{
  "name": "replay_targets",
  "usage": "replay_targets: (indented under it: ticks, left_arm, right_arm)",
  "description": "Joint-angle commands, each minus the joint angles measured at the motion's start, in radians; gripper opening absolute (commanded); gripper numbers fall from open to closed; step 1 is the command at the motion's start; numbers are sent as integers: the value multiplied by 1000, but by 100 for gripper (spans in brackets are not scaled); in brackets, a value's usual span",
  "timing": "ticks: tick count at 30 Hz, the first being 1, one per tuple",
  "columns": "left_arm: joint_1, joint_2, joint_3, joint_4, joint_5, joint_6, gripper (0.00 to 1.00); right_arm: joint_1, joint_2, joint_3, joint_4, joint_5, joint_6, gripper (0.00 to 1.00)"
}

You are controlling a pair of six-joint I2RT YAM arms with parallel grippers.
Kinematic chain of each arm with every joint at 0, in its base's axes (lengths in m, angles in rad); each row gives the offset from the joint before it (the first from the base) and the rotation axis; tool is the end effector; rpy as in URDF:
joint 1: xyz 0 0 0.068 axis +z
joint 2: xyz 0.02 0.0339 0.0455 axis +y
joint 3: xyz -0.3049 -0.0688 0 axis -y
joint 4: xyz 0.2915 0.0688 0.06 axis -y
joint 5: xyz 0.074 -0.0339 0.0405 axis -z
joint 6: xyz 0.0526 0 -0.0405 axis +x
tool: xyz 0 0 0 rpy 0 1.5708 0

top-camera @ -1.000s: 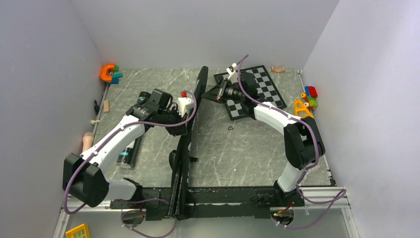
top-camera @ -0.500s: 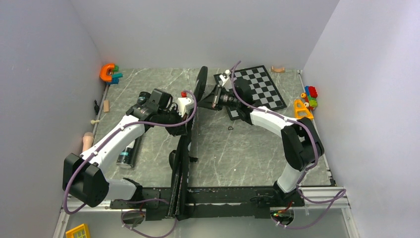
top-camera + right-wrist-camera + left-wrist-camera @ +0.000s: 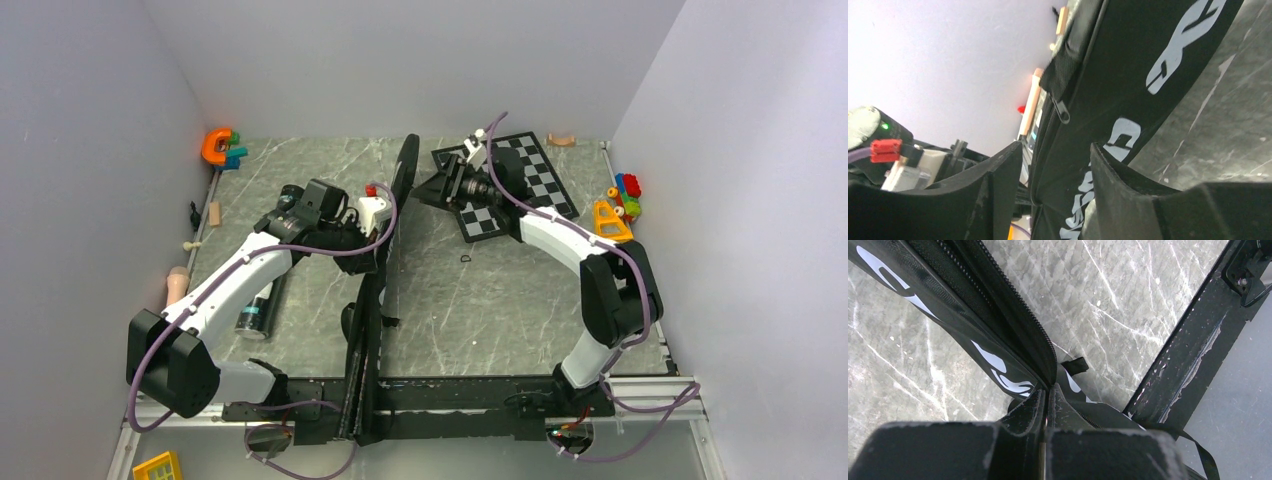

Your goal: Pack up the badminton gear

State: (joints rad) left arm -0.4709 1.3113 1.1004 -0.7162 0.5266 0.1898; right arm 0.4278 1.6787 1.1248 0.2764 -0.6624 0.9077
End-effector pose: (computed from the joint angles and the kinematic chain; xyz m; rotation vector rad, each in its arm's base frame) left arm 0.2652 -0.1647 0.3103 1.0117 2.2655 -0.7750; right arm 0.3900 0.2134 0.2827 -0.0293 2.0835 1.4874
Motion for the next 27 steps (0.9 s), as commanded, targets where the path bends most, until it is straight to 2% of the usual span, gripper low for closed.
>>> replay_targets:
  ticks: [1,8,14,22,27]
  left_arm:
    - [2,-46,65,47,59,19,0]
    - [2,-41,67,45,59,21,0]
    - [3,-33,79,43,59,21,0]
    - [2,-27,83,41,61,17,0]
    - [2,-27,81,41,61,20,0]
  right_arm:
    - [-39,0,65,38,-23,-10,53]
    - [-45,30,77,108,-57,19,41]
    - [-44,42,69,126,-81,18,41]
    - [-44,72,61,199,-94,67,27]
    - [-37,87,72,224,-95,85,26]
